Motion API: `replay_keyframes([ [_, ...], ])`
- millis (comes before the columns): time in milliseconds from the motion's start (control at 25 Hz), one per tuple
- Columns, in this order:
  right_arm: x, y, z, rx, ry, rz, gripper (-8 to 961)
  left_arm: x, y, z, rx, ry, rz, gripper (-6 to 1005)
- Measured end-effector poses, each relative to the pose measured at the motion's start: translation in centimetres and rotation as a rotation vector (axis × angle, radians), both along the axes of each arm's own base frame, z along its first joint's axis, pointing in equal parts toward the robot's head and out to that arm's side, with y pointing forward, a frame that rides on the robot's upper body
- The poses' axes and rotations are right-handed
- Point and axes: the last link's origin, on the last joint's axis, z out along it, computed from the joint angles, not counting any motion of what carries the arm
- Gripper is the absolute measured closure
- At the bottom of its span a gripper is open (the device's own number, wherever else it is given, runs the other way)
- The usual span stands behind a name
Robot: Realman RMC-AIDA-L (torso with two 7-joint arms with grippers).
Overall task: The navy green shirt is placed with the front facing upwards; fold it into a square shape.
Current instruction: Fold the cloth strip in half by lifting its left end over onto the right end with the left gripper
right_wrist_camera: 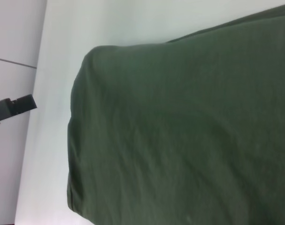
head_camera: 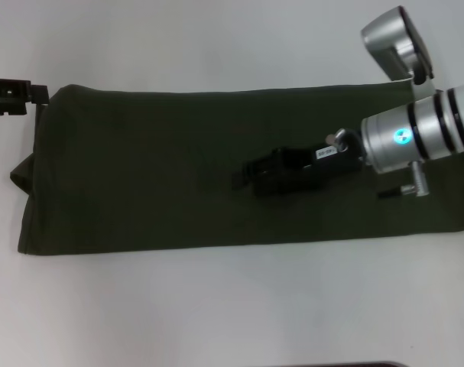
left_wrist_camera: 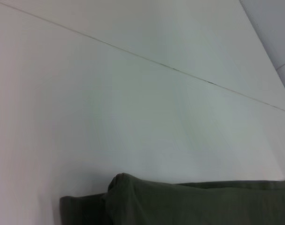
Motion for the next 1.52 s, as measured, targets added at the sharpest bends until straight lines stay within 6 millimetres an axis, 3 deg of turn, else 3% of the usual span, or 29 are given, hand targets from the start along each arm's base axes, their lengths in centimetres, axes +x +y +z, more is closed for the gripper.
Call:
replay_keyframes([
  [400, 1.7, -0.1, 2.8, 0.025, 0.009, -0.047, 299, -0.1, 0.0, 0.0, 0.002, 0.001, 0.002, 395],
  [600, -0.5, -0.2, 4.5, 0.042, 0.167, 0.003, 298, -0.1, -0.1, 0.0, 0.001, 0.001, 0.003, 395],
  [800, -3.0, -0.3, 2.7, -0.013, 0.192, 0.072, 298, 0.0, 0.0, 0.0, 0.003, -0.006, 0.0, 395],
  [1000, -4.2, -0.1, -0.3, -0.061, 0.143, 0.103, 300, 0.1, 0.1, 0.0, 0.003, -0.007, -0.004, 395],
  [1520, -5.0, -0.2, -4.4, -0.074, 0.057, 0.112, 303, 0.1, 0.0, 0.0, 0.007, -0.008, -0.002, 396],
])
